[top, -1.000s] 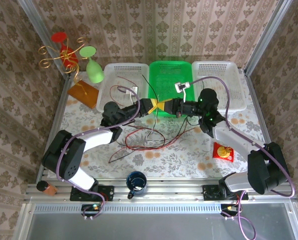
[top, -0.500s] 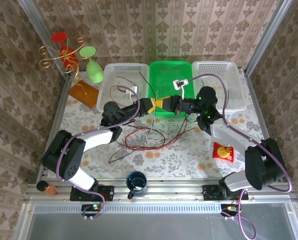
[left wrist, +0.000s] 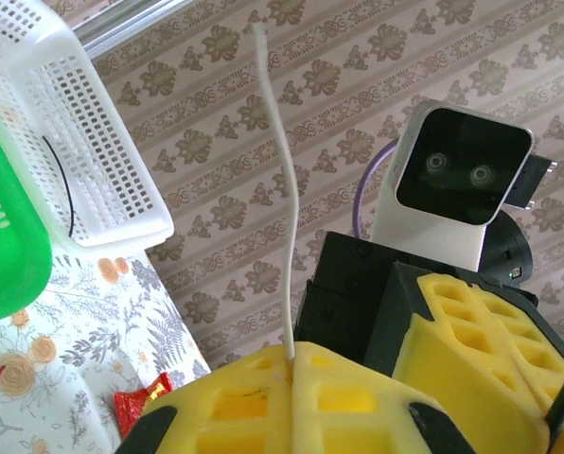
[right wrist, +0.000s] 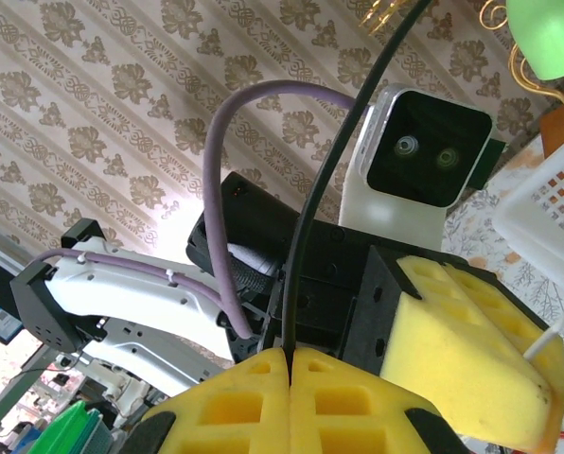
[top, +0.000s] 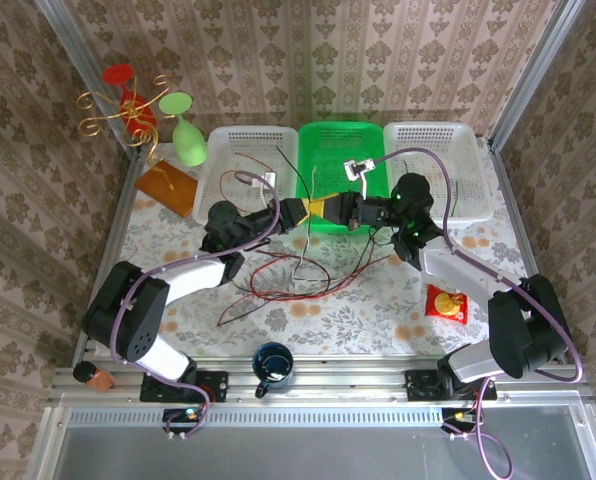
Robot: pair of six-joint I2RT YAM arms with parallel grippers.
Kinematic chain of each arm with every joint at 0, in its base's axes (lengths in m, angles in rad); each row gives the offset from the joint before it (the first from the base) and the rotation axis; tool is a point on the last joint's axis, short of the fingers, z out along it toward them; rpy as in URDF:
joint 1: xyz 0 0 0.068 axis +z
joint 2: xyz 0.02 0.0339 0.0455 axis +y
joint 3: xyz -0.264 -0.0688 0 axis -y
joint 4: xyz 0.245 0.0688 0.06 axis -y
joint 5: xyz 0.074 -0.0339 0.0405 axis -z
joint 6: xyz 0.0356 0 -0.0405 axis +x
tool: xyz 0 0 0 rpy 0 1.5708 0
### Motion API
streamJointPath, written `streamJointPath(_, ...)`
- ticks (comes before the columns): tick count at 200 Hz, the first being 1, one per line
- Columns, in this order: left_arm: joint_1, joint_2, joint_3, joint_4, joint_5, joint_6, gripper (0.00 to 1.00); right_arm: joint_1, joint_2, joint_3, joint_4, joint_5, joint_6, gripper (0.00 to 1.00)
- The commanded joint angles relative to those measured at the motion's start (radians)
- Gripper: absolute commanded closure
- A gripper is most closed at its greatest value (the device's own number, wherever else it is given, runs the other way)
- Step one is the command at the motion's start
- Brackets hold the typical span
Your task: Untangle the cables
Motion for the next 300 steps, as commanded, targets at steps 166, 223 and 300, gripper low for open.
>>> streamJointPath(166, 0.002, -0.598, 0.153, -1.289, -0.805, 0.809, 1.0, -0.185, -0.569, -0.271, -0.447, 0.638, -0.167, 1.0)
streamJointPath(223, 0.004, -0.648, 0.198, -1.356, -0.925, 0.952, 1.0, -0.248, -0.7, -0.286, -0.569, 0.788, -0.203, 1.0)
streamJointPath(300, 0.031, -0.718, 0.23, -1.402, -1.005, 1.053, 1.0, -0.329, -0.787, -0.184, -0.878, 1.12, -0.299, 1.0)
